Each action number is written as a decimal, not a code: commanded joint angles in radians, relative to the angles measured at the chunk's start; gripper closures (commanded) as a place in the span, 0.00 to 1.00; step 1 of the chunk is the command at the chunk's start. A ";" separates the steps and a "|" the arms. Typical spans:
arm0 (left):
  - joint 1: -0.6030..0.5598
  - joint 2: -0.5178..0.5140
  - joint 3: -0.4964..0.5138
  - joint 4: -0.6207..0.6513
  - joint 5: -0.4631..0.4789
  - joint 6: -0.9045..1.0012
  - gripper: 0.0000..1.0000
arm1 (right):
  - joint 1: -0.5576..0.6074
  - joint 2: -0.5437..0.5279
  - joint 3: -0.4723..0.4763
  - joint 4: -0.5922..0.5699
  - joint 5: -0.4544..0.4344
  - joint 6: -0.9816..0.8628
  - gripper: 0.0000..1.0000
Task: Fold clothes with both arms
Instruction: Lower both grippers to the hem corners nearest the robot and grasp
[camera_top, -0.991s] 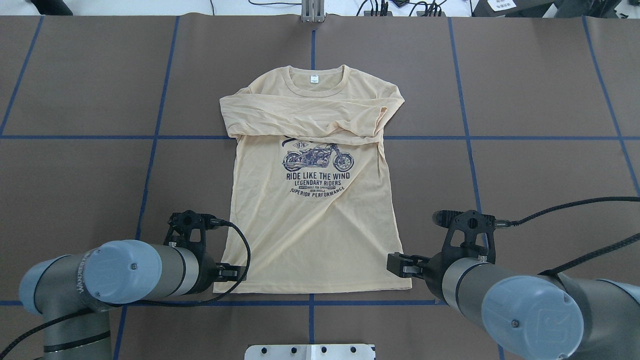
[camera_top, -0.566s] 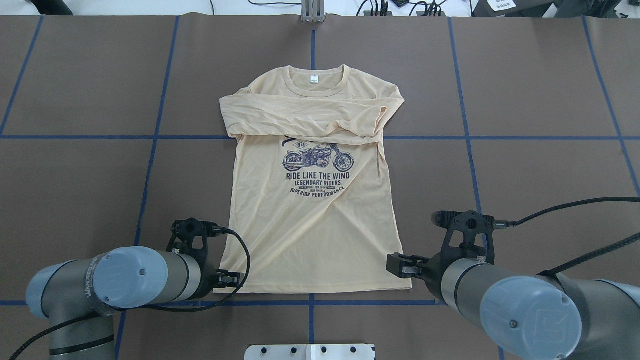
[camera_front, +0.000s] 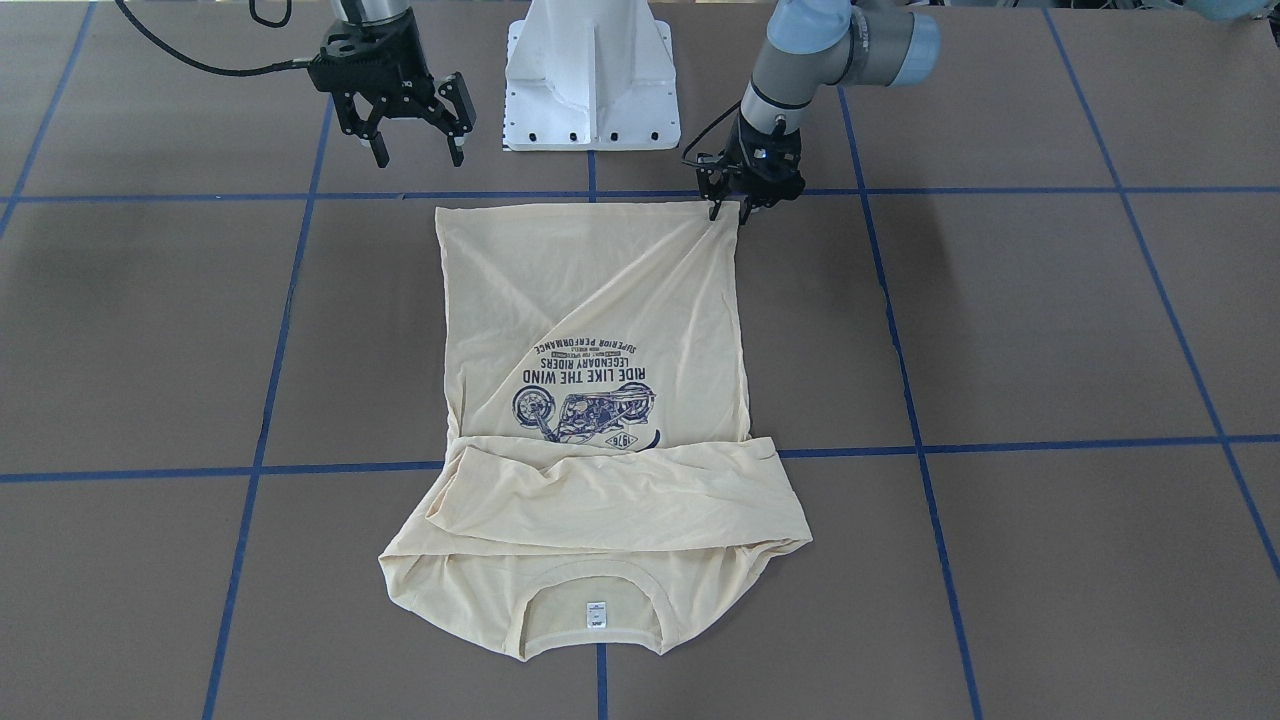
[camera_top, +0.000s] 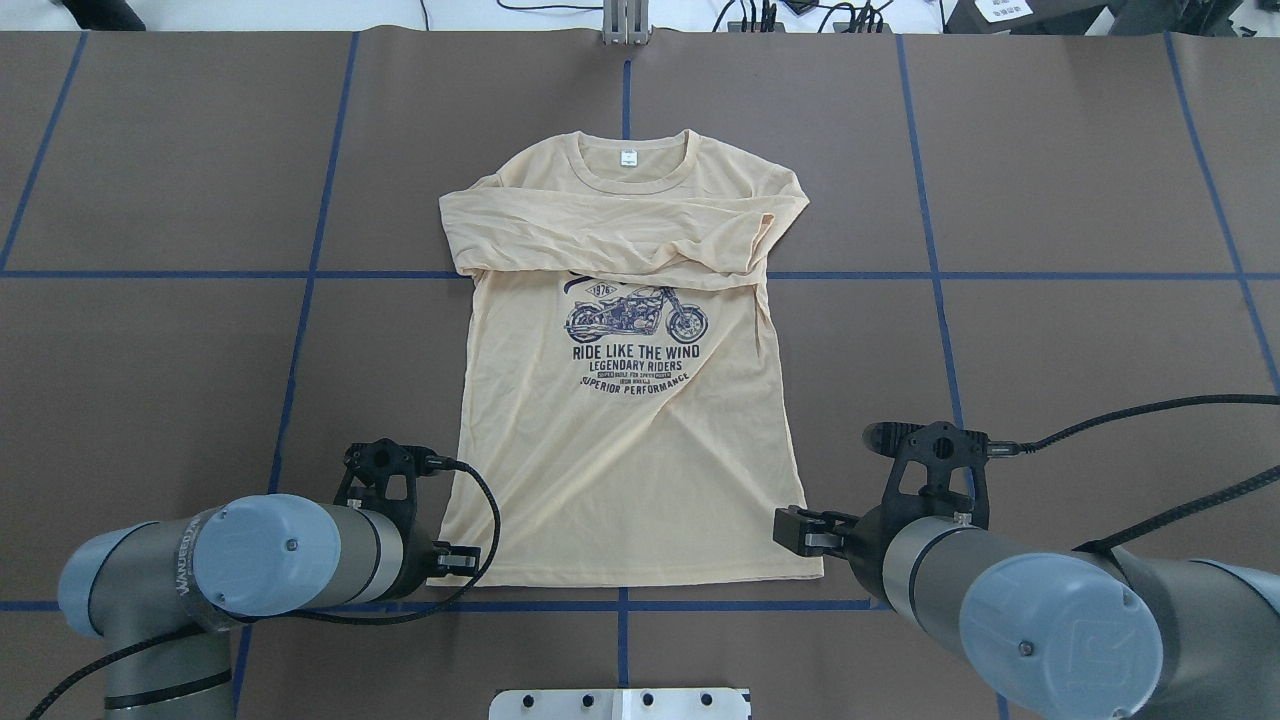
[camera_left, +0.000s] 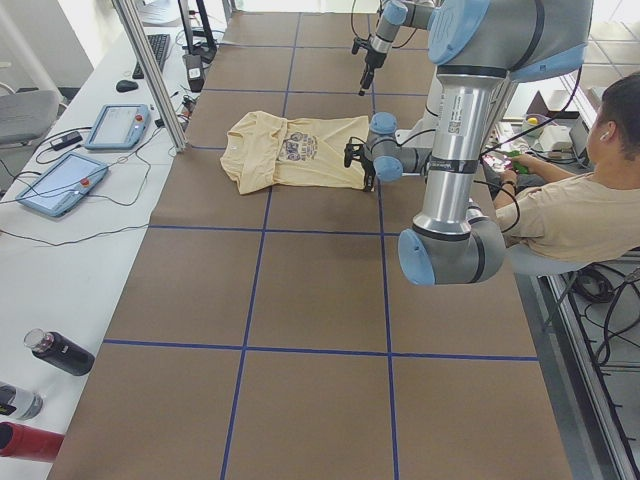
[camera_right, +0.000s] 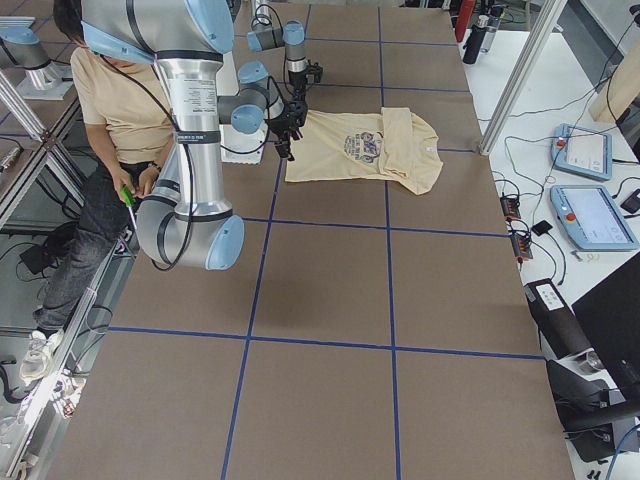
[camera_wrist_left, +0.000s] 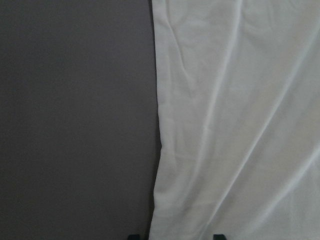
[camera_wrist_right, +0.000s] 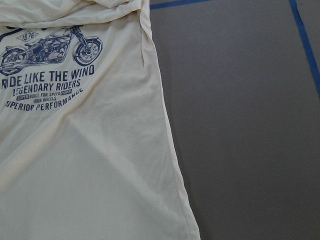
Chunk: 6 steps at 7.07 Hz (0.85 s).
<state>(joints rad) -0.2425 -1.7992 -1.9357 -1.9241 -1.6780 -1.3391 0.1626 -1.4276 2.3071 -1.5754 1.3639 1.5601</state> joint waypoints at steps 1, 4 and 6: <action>0.000 0.000 -0.011 0.001 0.000 -0.002 0.99 | 0.000 0.001 0.000 0.000 0.000 0.000 0.00; 0.000 -0.002 -0.012 0.001 0.003 -0.041 1.00 | -0.002 -0.001 -0.032 0.003 -0.002 0.002 0.00; 0.002 -0.003 -0.012 0.001 0.004 -0.041 1.00 | -0.018 -0.002 -0.119 0.096 -0.043 0.005 0.02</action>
<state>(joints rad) -0.2420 -1.8016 -1.9479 -1.9236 -1.6749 -1.3757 0.1543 -1.4285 2.2395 -1.5385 1.3468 1.5633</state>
